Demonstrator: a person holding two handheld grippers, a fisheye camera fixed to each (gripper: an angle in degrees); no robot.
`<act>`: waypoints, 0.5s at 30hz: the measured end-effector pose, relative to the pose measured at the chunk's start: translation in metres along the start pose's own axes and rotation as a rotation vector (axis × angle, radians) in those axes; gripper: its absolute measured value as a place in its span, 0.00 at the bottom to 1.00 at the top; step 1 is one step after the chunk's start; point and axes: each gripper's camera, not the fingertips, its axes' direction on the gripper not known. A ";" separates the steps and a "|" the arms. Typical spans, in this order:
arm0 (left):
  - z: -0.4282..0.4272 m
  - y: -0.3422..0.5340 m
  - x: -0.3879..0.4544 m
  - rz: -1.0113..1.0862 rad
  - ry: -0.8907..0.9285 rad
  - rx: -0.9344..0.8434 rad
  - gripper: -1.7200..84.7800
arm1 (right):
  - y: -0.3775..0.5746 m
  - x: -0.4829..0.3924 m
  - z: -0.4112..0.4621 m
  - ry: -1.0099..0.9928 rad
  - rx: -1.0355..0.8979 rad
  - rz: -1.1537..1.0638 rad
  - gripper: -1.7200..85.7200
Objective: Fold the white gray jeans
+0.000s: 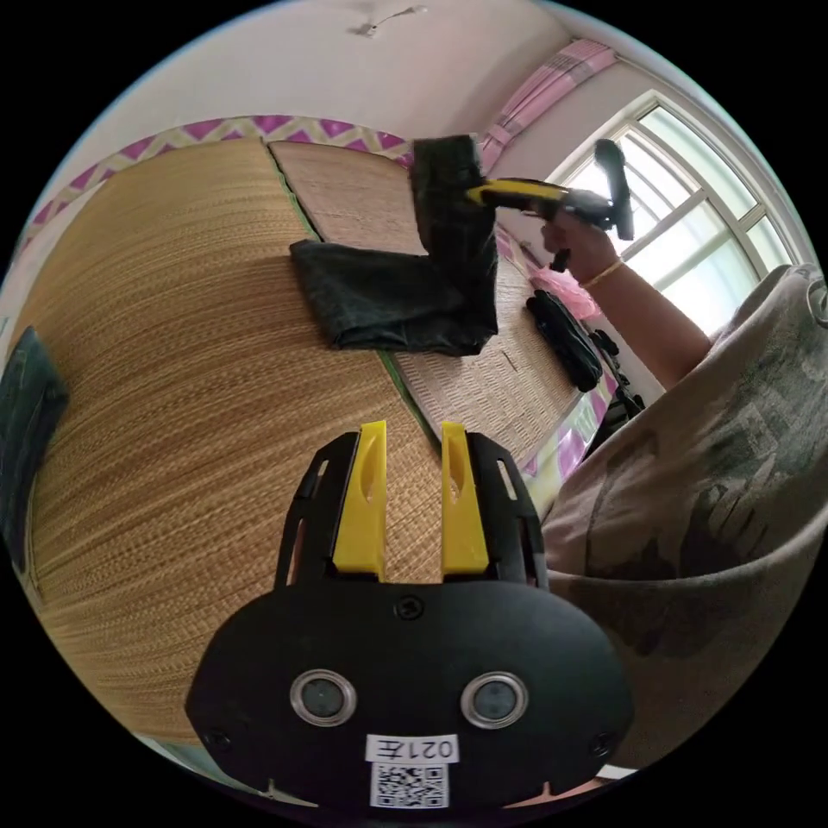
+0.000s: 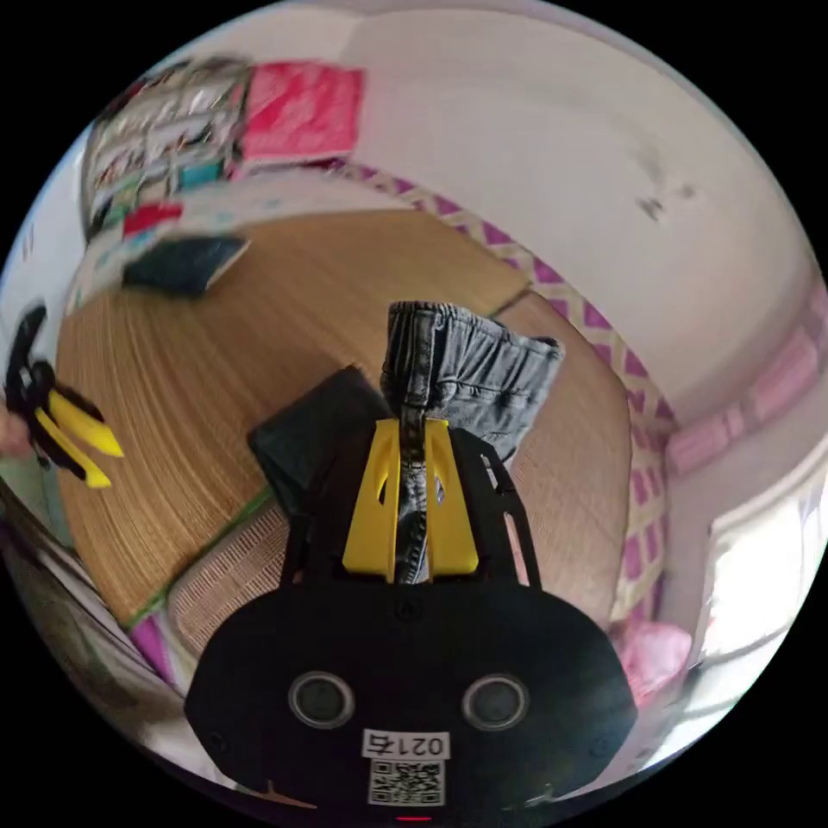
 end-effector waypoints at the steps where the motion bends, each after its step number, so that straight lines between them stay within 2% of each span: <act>1: -0.002 0.003 -0.005 -0.005 0.000 0.001 0.13 | -0.021 -0.032 0.026 -0.001 -0.055 -0.081 0.08; 4: -0.010 0.012 -0.027 -0.027 0.007 0.001 0.13 | -0.044 -0.087 0.096 -0.088 -0.266 -0.197 0.08; 8: -0.017 0.003 -0.052 -0.013 0.003 0.012 0.13 | -0.056 -0.091 0.091 0.016 -0.240 -0.204 0.09; 13: -0.001 -0.047 -0.086 0.011 0.029 0.047 0.14 | -0.064 -0.062 0.102 -0.187 -0.292 -0.166 0.16; 15: 0.000 -0.082 -0.108 -0.024 0.060 0.114 0.15 | -0.067 -0.036 0.087 -0.271 -0.234 -0.084 0.15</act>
